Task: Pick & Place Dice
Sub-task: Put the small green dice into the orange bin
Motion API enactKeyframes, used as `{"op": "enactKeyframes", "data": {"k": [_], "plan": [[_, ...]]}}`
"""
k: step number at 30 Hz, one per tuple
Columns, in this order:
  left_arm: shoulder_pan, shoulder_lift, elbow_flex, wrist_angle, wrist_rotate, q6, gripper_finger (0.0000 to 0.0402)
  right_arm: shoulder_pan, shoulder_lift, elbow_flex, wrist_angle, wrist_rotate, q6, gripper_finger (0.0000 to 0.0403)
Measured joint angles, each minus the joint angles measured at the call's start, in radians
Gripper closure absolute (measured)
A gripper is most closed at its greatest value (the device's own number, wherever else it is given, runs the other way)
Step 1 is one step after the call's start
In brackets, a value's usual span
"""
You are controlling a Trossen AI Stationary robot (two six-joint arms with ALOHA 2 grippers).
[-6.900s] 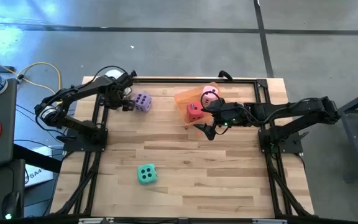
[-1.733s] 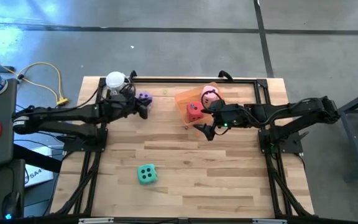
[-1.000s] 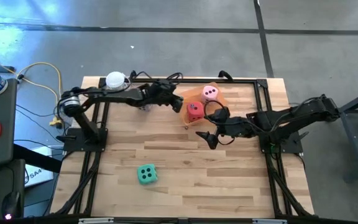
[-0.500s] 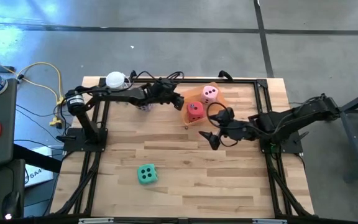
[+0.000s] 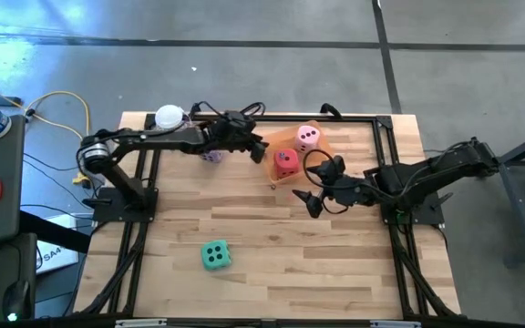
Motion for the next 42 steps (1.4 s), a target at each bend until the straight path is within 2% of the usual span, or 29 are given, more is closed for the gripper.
{"op": "enactKeyframes", "data": {"k": [3, 7, 9, 15, 22, 25, 28, 33, 38, 42], "plan": [[0.004, -0.059, 0.000, -0.124, -0.052, 0.019, 0.0225, -0.011, 0.000, 0.000, -0.007, 0.013, -0.004, 0.0003], [0.033, -0.093, 0.000, -0.283, -0.204, -0.089, 0.0225, -0.024, 0.000, 0.000, -0.006, 0.014, -0.025, 0.0003], [0.053, -0.094, 0.000, -0.322, -0.227, -0.106, 0.0225, -0.032, 0.000, 0.000, -0.005, 0.011, -0.028, 0.0003], [0.092, -0.041, 0.022, -0.346, -0.225, -0.136, 0.0225, -0.040, 0.000, 0.000, 0.015, 0.011, -0.054, 0.0003], [0.140, 0.111, 0.226, -0.527, -0.218, -0.132, 0.0225, -0.040, 0.000, 0.000, 0.016, 0.006, -0.055, 0.0003], [0.166, 0.194, 0.297, -0.568, -0.159, -0.131, 0.0225, -0.040, 0.000, 0.000, 0.013, 0.006, -0.050, 0.0003], [0.182, 0.272, 0.342, -0.610, -0.150, -0.127, 0.0225, -0.039, 0.000, 0.000, 0.005, -0.004, -0.047, 0.0003], [0.194, 0.337, 0.366, -0.614, -0.176, -0.108, 0.0225, -0.039, 0.000, 0.001, -0.034, -0.017, 0.001, 0.0003], [0.194, 0.338, 0.368, -0.577, -0.247, -0.064, 0.0225, -0.039, 0.000, 0.001, -0.056, -0.014, 0.028, 0.0003], [0.204, 0.351, 0.368, -0.570, -0.249, -0.064, 0.0225, -0.039, 0.000, 0.001, -0.059, -0.012, 0.032, 0.0003]]}}
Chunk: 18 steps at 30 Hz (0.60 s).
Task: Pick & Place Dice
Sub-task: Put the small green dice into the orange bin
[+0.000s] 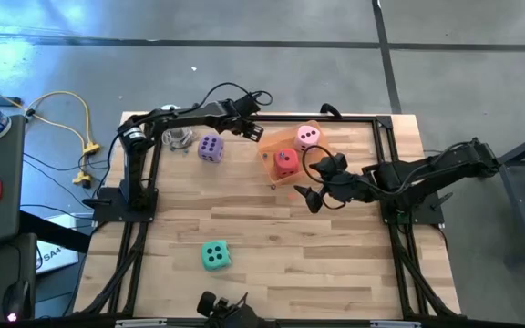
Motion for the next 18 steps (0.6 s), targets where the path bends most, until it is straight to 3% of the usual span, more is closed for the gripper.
{"op": "enactKeyframes", "data": {"k": [18], "plan": [[0.027, 0.079, -0.002, 0.005, 0.046, -0.042, 0.0225, -0.002, 0.000, 0.000, -0.012, 0.028, 0.000, 0.0003]]}}
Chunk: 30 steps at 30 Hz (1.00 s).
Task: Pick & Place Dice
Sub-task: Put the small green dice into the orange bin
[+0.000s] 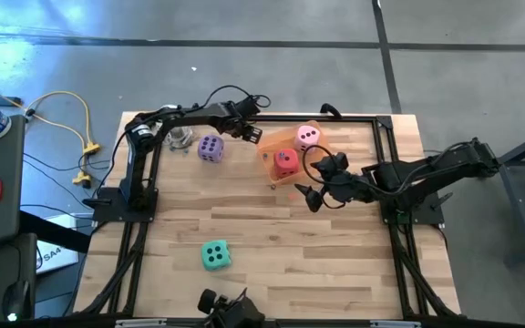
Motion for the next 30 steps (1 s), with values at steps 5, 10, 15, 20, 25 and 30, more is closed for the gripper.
{"op": "enactKeyframes", "data": {"k": [5, 10, 15, 20, 25, 30], "plan": [[0.023, 0.000, 0.000, 0.002, -0.001, -0.011, 0.0225, 0.000, 0.000, 0.000, -0.004, 0.010, 0.000, 0.0003], [0.036, 0.012, 0.000, 0.010, 0.005, -0.033, 0.0225, 0.000, 0.000, 0.000, -0.012, 0.019, -0.005, 0.0003], [0.028, 0.036, 0.000, 0.028, 0.029, -0.033, 0.0225, 0.000, 0.000, 0.000, -0.023, 0.025, -0.005, 0.0003], [0.020, 0.048, 0.001, 0.019, 0.040, -0.033, 0.0225, 0.000, 0.000, 0.000, -0.034, 0.029, -0.005, 0.0003], [0.020, 0.052, 0.001, 0.023, 0.031, -0.034, 0.0225, -0.004, 0.000, 0.000, -0.037, 0.027, -0.005, 0.0003], [0.020, 0.055, 0.001, 0.050, 0.026, -0.034, 0.0225, -0.006, 0.000, 0.000, -0.041, 0.026, -0.005, 0.0003]]}}
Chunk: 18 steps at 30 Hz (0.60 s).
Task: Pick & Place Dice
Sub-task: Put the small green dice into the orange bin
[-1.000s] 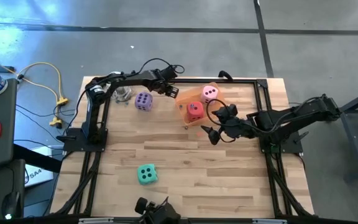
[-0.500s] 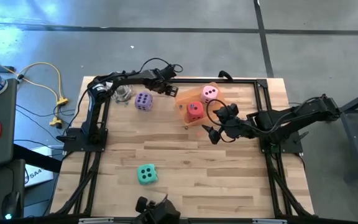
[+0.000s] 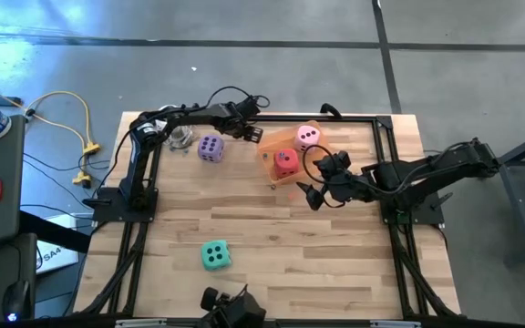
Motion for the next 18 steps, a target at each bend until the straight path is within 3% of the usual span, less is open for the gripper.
{"op": "enactKeyframes", "data": {"k": [8, 18], "plan": [[0.005, 0.002, 0.000, 0.021, -0.016, -0.013, 0.0229, 0.000, 0.000, 0.000, -0.008, 0.003, 0.000, 0.0003], [0.016, 0.002, 0.000, 0.002, -0.016, -0.030, 0.0299, 0.000, -0.008, 0.000, -0.015, 0.003, 0.000, 0.0003]]}}
